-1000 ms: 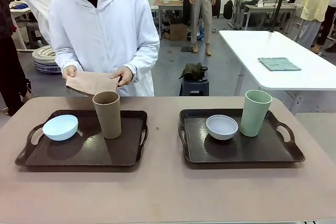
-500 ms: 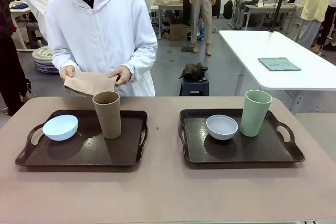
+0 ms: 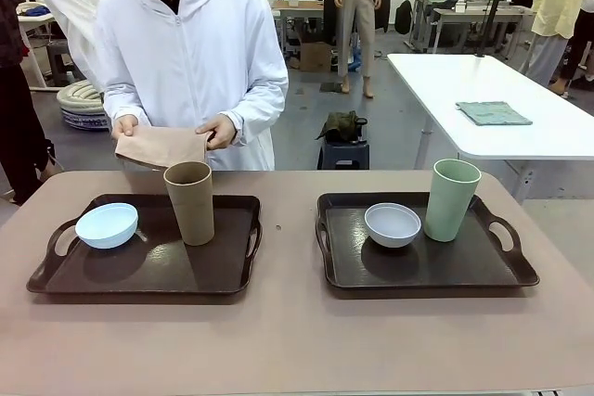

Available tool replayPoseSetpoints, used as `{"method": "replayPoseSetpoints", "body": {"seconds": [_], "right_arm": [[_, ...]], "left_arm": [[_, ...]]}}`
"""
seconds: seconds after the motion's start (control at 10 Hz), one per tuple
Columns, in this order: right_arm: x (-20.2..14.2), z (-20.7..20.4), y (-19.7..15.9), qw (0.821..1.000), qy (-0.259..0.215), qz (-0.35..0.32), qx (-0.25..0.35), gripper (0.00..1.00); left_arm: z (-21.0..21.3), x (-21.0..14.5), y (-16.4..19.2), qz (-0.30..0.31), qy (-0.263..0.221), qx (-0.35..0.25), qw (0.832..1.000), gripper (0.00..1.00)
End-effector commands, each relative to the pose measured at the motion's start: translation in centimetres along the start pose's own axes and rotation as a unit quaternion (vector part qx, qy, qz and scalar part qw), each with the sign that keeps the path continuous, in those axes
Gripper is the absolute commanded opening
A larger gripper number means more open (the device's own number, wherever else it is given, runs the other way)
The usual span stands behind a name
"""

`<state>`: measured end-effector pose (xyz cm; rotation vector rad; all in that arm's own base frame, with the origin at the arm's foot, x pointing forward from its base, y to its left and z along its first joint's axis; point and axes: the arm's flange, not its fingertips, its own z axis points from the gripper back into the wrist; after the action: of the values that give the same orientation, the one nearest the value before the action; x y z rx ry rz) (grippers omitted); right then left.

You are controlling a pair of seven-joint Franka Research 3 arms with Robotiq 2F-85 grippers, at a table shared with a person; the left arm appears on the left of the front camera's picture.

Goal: Set up a tray with a mat and arrange the tableware.
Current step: Pick up the Picnic Bowl and Reusable plastic cup from the Handle tray in front of the human's position and hold them in the air.

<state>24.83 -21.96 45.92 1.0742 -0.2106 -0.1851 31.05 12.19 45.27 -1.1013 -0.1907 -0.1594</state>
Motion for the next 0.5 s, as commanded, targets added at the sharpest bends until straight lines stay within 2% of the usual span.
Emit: {"method": "replayPoseSetpoints", "body": {"seconds": [0.0, 0.4], "right_arm": [[0.08, 0.08, -0.01, 1.000, -0.001, 0.006, 0.008, 1.00], [0.08, 0.08, -0.01, 1.000, -0.001, 0.006, 0.008, 1.00]], "left_arm": [[0.13, 0.06, 0.08, -0.007, -0.004, -0.009, 1.000, 1.00], [0.13, 0.06, 0.08, -0.007, -0.004, -0.009, 1.000, 1.00]]}}
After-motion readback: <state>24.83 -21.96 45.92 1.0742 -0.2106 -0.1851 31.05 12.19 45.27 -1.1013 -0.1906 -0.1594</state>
